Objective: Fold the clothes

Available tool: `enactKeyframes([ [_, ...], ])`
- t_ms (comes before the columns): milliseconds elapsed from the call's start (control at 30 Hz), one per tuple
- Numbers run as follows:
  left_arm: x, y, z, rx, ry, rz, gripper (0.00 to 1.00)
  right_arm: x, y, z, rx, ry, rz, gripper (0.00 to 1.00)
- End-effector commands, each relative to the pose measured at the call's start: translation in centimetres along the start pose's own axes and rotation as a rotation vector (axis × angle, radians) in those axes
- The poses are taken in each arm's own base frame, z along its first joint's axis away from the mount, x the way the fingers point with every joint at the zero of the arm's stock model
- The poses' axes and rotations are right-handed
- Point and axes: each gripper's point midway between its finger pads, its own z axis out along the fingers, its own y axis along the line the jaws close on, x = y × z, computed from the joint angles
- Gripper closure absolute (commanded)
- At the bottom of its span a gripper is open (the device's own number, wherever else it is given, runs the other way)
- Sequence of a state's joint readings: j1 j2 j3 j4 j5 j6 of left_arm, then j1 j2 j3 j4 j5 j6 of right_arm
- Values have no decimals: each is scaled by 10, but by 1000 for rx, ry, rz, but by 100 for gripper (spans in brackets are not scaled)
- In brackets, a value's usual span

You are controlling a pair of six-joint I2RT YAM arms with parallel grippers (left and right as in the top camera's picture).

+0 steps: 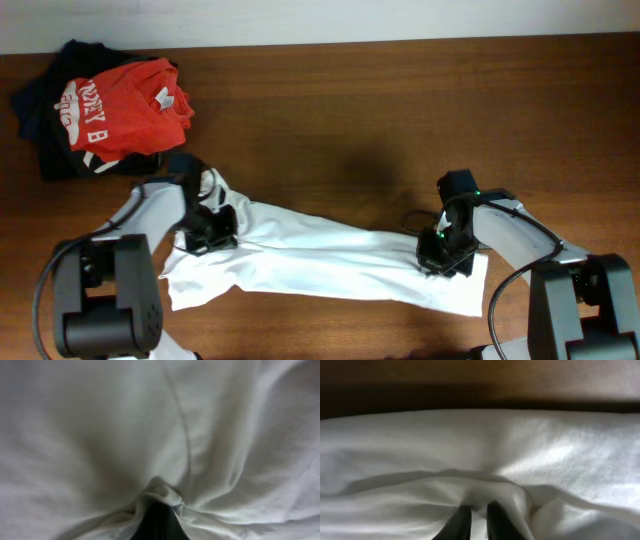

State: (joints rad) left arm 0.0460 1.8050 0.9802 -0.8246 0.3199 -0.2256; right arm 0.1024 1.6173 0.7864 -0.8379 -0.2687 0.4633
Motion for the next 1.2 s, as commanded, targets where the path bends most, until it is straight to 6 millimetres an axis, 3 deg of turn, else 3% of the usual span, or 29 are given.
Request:
enactKeyframes([
  [0,-9,91,10,-224,-21,-224,99,-29,11,-2,-17,-113,-77,80],
  [167,-14,129,-4,-197,-59,-389,99,-68,41,-35,-63,-225,-148,79],
  [300,-19,142,-17,-148,-80,-471,99,-89,57,-62,-55,-262,-193,78],
  [333,-21,142,-23,-131,-86,-479,100,-91,60,-73,-47,-256,-208,79],
  [433,-26,138,-42,-122,-104,-469,100,-85,67,-99,-41,-226,-214,96],
  [533,-29,131,-59,-122,-142,-446,100,-64,81,-118,-93,-145,-260,96],
  [633,-30,128,-65,-122,-160,-437,99,-40,92,-101,-102,-68,-349,96],
  [800,-26,127,-64,-125,-140,-403,99,-18,101,-47,-56,-30,-369,95],
  [967,-23,127,-64,-126,-128,-398,93,-13,87,1,-14,3,-346,93],
  [1167,-21,127,-64,-128,-121,-392,94,-27,60,24,131,-2,-309,95],
])
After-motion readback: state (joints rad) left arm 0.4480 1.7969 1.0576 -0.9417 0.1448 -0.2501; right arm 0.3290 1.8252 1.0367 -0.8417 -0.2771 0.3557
